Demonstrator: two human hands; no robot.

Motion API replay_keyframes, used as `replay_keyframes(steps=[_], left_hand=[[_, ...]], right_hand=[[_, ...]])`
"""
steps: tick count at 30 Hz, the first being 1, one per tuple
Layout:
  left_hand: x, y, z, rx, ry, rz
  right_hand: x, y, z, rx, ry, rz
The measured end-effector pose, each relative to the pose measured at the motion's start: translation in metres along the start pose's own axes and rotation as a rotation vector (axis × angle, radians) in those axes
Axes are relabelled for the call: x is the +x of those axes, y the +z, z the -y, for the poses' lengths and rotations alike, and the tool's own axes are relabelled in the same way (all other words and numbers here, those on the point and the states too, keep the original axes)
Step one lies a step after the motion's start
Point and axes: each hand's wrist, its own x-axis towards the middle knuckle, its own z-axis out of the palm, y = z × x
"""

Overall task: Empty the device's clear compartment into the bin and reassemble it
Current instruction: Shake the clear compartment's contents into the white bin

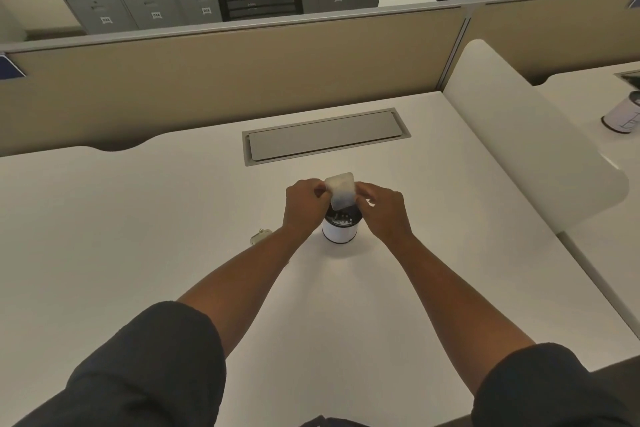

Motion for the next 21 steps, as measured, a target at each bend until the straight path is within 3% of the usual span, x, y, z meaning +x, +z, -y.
replay_keyframes(steps=[8,13,17,21], left_hand=[[0.000,-0.005,0.006,-0.138,-0.131,0.078],[-0.003,-0.006,0.009,-0.180,-0.166,0.019],[-0.008,-0.004,0.004,-0.170,-0.105,0.066],[-0.009,-0.003,0.005,-0.180,-0.105,-0.008]], right_hand=[[0.007,0.001,-0.005,0.092,0.029,0.000],[0.008,0.002,-0.007,0.094,0.044,-0.016],[0.007,0.004,-0.006,0.085,0.027,-0.031],[0.006,0.005,-0.004,0.091,0.011,-0.059]])
